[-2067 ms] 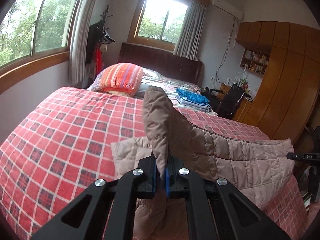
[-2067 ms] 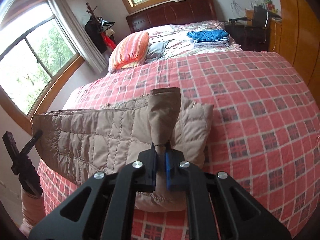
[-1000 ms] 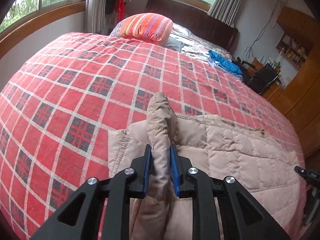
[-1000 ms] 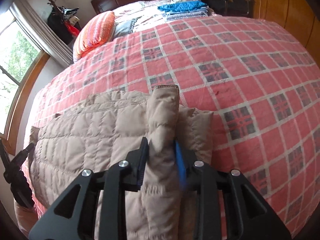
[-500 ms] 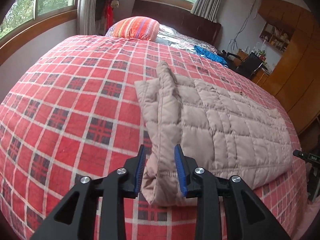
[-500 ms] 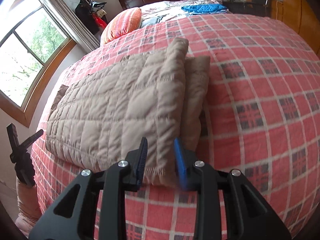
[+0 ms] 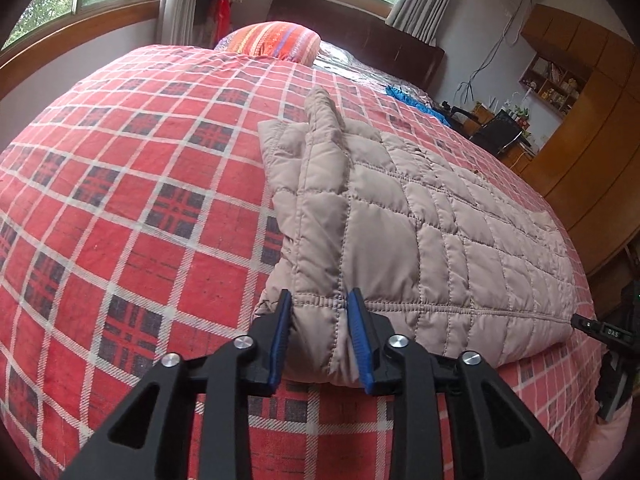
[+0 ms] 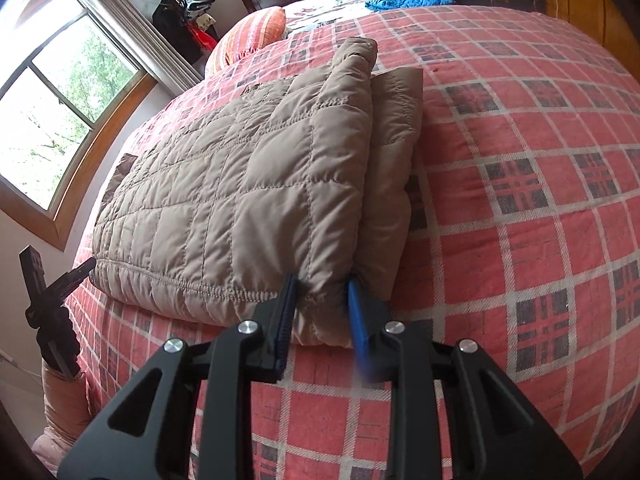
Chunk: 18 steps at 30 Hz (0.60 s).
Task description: Fold large clothes
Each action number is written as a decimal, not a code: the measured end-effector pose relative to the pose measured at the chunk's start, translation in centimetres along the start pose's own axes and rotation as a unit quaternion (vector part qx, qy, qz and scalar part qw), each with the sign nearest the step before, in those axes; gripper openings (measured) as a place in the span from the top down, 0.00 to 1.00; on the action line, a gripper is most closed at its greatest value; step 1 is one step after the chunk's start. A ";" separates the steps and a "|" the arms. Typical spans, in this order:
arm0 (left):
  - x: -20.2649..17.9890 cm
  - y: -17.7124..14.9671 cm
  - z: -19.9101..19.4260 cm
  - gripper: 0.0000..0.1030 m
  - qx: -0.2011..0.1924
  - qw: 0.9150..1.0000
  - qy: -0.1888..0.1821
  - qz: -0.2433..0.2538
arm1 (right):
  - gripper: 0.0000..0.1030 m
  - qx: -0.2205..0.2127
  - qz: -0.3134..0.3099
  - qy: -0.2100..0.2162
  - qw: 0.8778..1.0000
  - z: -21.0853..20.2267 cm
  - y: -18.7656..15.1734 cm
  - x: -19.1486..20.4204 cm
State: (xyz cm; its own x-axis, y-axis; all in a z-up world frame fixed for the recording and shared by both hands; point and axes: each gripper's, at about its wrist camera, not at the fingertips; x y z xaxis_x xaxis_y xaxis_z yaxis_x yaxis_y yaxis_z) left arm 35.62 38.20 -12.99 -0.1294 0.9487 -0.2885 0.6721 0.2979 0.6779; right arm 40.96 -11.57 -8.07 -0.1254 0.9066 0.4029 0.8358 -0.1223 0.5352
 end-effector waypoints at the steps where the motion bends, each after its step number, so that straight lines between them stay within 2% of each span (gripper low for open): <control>1: 0.1 0.0 0.0 0.84 0.003 1.000 -0.004 -0.006 | 0.86 0.000 0.000 0.003 1.000 -0.1 0.0 0.1; 2: 0.2 0.1 -0.1 0.89 0.005 1.000 -0.006 -0.012 | 0.88 -0.002 -0.002 0.004 1.000 -0.3 0.0 0.1; 5: 0.2 0.3 -0.5 0.94 0.002 1.000 -0.007 -0.017 | 0.92 -0.006 0.000 0.008 1.000 -1.0 0.0 0.4; 12: -0.6 1.3 -2.8 0.95 -0.014 0.999 -0.031 -0.007 | 0.94 -0.016 0.003 0.024 1.000 -3.7 0.7 1.0; 18: 0.6 0.1 -1.5 0.94 0.006 1.000 -0.024 -0.007 | 0.94 0.005 0.003 0.002 1.000 -2.1 -0.2 0.4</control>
State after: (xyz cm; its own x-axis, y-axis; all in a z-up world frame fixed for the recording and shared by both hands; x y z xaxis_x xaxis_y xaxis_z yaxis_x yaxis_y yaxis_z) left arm 34.48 38.98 -12.12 -0.1034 0.9384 -0.3298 0.6792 0.3089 0.6657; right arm 39.64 -11.99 -6.47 -0.1228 0.9043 0.4089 0.8419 -0.1233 0.5254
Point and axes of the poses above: each gripper's, at about its wrist camera, not at the fingertips, and z roughly the way its jaws point, x to its left, y to its top, and after that the axes turned 9 degrees about -x, right-handed
